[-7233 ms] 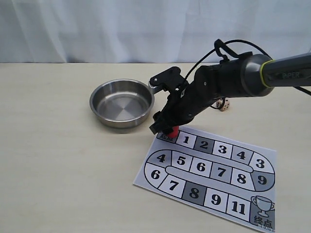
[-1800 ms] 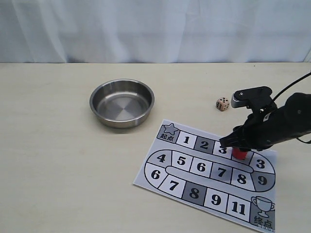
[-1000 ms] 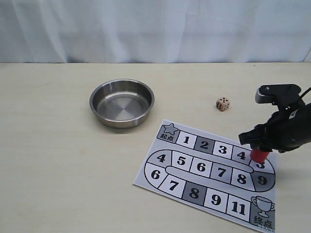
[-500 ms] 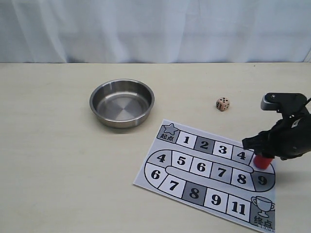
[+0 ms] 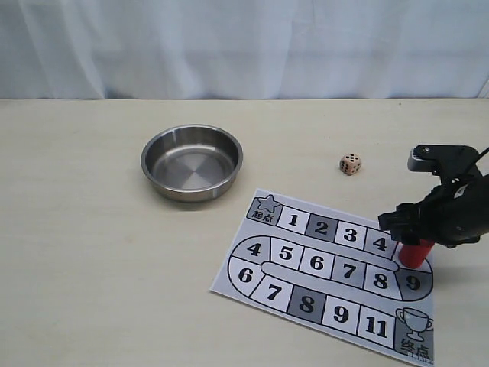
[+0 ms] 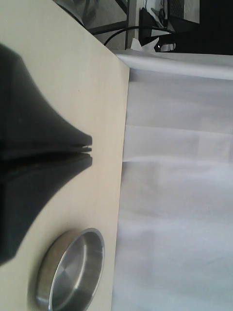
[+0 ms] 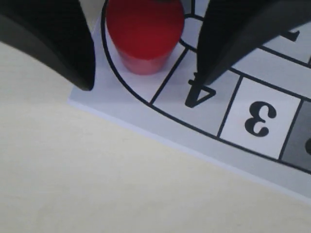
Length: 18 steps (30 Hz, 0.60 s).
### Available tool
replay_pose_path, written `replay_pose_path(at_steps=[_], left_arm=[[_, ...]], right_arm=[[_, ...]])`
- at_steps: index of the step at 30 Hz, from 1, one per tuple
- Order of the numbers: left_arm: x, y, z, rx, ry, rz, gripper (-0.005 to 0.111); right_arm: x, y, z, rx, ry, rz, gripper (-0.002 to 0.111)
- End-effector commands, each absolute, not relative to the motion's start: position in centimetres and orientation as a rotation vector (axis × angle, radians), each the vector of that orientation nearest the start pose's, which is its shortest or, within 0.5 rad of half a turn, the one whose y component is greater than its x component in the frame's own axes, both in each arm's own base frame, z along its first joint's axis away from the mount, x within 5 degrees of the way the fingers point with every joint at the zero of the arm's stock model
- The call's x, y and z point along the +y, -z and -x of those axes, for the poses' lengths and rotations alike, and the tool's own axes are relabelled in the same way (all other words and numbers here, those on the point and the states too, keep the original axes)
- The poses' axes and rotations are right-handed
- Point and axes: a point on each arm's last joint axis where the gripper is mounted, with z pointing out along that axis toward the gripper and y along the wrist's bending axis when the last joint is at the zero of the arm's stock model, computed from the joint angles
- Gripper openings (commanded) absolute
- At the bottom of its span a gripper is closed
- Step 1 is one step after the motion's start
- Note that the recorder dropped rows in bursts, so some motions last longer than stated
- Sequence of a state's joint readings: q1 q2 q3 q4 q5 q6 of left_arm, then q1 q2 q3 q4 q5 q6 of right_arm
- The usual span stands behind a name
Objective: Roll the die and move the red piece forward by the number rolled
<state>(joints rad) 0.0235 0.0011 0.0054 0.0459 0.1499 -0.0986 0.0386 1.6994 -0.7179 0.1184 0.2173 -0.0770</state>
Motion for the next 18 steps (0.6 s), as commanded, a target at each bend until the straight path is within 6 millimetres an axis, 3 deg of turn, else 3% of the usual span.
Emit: replay_pose_path(at_steps=[1,10,18], left_arm=[[0.2,-20.0,-5.6,1.625,0.020,0.070,0.000],[0.2,-20.0,-5.6,1.625,0.020,0.070,0.000],[0.2,-20.0,-5.6,1.625,0.020,0.070,0.000]], right_arm=[[1.3,-15.0,-29.4,2.628,-0.066,-0.011,0.065],[1.4,-17.3,-31.5,2.550,-0.067,-0.002,0.064],[1.0,-21.3,-33.9,2.563,-0.072,0.010,0.034]])
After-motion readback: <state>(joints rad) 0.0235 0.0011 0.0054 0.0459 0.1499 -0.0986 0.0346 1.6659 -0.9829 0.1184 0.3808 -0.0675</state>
